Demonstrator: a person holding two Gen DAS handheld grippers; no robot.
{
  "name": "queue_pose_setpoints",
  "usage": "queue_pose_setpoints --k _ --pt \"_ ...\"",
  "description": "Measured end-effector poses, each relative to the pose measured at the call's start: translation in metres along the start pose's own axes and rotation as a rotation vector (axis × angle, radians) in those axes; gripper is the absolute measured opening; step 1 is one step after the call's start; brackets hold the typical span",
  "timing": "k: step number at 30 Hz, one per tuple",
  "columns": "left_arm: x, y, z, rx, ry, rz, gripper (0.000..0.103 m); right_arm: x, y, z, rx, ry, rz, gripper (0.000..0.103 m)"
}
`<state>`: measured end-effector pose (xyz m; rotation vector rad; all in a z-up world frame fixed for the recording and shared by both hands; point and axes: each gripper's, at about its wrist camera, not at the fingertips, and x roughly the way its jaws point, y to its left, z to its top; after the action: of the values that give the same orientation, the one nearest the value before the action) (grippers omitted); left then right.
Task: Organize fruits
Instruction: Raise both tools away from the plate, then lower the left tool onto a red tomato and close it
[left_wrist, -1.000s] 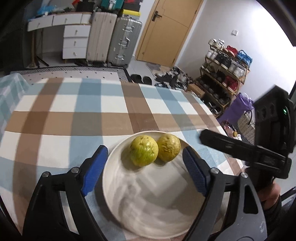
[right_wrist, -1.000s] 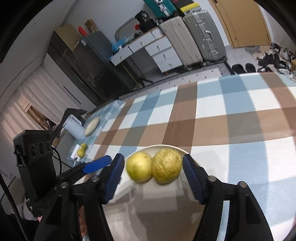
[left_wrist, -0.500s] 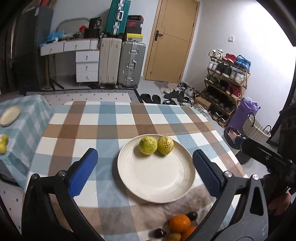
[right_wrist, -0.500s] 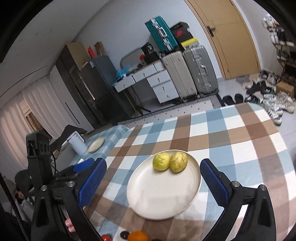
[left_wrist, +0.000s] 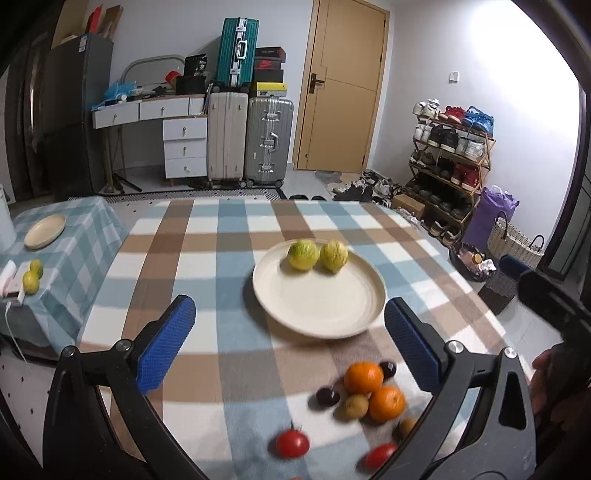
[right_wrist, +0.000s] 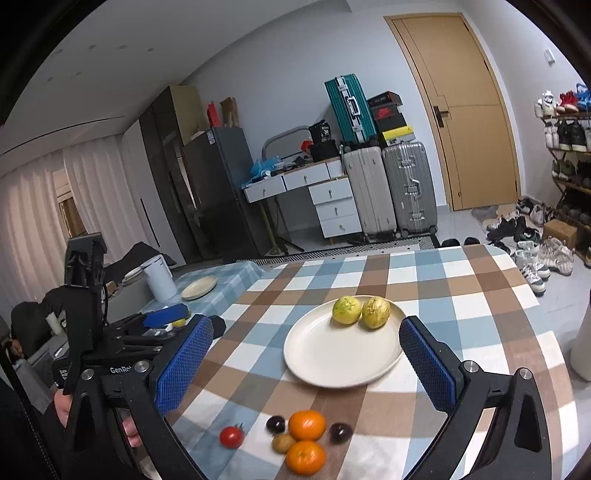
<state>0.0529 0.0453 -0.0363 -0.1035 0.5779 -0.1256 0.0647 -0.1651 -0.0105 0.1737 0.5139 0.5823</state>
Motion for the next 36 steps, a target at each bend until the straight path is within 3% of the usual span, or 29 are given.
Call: queue_pose_setpoints --k 6,13,21,27,30,33,34,36 --pt "-0.011 0.008 -0.044 -0.002 0.040 0.015 0.102 -0.020 0.015 -0.028 -0.039 -0.040 0.037 0.103" --pt "0.001 0.014 -0.087 -0.007 0.143 0.009 0.102 -0.016 0.020 -0.064 -0.048 0.023 0.000 0.103" --pt "0.029 0.025 -0.103 -0.040 0.258 -0.031 0.102 -0.006 0.020 -0.092 -0.048 0.082 -0.013 0.103" --pt "0.037 0.019 -0.108 -0.005 0.288 -0.062 0.102 0.002 0.014 -0.104 -0.022 0.114 -0.009 0.103" --pt "0.039 0.018 -0.106 -0.008 0.288 -0.089 0.094 0.004 0.013 -0.106 -0.011 0.124 -0.005 0.103" --pt "0.044 0.016 -0.106 0.000 0.321 -0.105 0.069 0.004 0.012 -0.106 -0.010 0.126 -0.002 0.103" --pt "0.047 0.014 -0.106 0.006 0.337 -0.120 0.056 0.003 0.012 -0.106 -0.012 0.125 -0.002 0.103" --pt "0.049 0.013 -0.107 0.013 0.348 -0.135 0.047 0.004 0.013 -0.106 -0.020 0.127 -0.002 0.103"
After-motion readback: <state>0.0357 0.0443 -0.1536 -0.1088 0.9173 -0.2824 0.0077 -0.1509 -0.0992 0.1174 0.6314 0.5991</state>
